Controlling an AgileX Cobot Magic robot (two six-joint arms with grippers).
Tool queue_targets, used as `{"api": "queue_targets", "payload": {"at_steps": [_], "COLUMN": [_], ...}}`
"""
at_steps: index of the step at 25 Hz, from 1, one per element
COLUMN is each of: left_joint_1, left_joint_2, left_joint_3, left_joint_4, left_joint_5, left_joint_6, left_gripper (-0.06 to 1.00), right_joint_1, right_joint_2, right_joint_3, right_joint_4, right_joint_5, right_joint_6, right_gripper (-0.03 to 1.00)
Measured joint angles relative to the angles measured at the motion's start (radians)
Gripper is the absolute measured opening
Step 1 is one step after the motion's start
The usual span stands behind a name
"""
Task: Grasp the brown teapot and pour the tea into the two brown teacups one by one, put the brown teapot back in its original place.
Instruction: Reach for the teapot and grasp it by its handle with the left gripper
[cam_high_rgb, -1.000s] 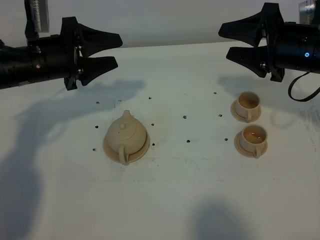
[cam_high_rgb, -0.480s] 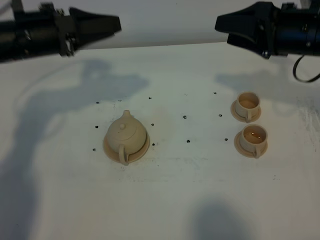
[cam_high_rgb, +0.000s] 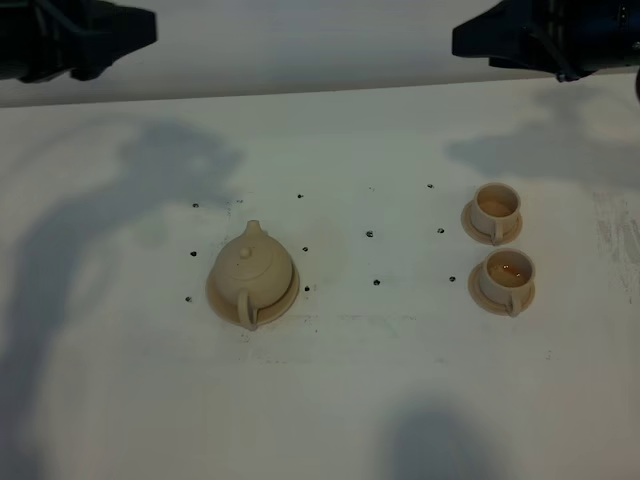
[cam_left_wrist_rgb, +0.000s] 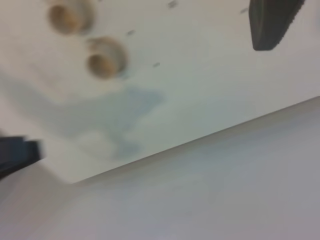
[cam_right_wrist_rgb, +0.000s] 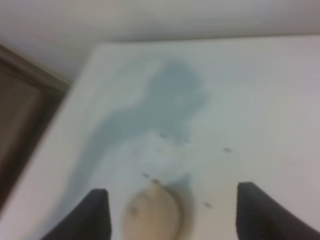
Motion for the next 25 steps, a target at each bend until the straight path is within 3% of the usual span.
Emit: {"api": "queue_targets", "payload": {"at_steps": [6, 11, 15, 25], "left_joint_1": [0.000, 0.000, 0.000, 0.000], "left_joint_2": [-0.047, -0.058, -0.058, -0.065], "left_joint_3": [0.001, 0.001, 0.002, 0.002], "left_joint_4": [0.280, 0.424, 0.465, 0.468], "left_joint_5": [0.002, 0.038, 0.043, 0.092], "left_joint_6": [-0.249, -0.382, -0.432, -0.452], "left_gripper": [0.49, 0.49, 0.49, 0.46], "right_joint_1": [0.000, 0.000, 0.000, 0.000], "right_joint_2": [-0.057, -0.113, -0.151, -0.393], "right_joint_3": [-0.039, -0.038, -0.038, -0.037], "right_joint_4": [-0.292, -0.482, -0.586, -0.728], "right_joint_5": [-0.002, 0.006, 0.061, 0.194], "right_joint_6": [0.147, 0.251, 0.306, 0.372], "right_gripper": [0.52, 0.52, 0.52, 0.52]}}
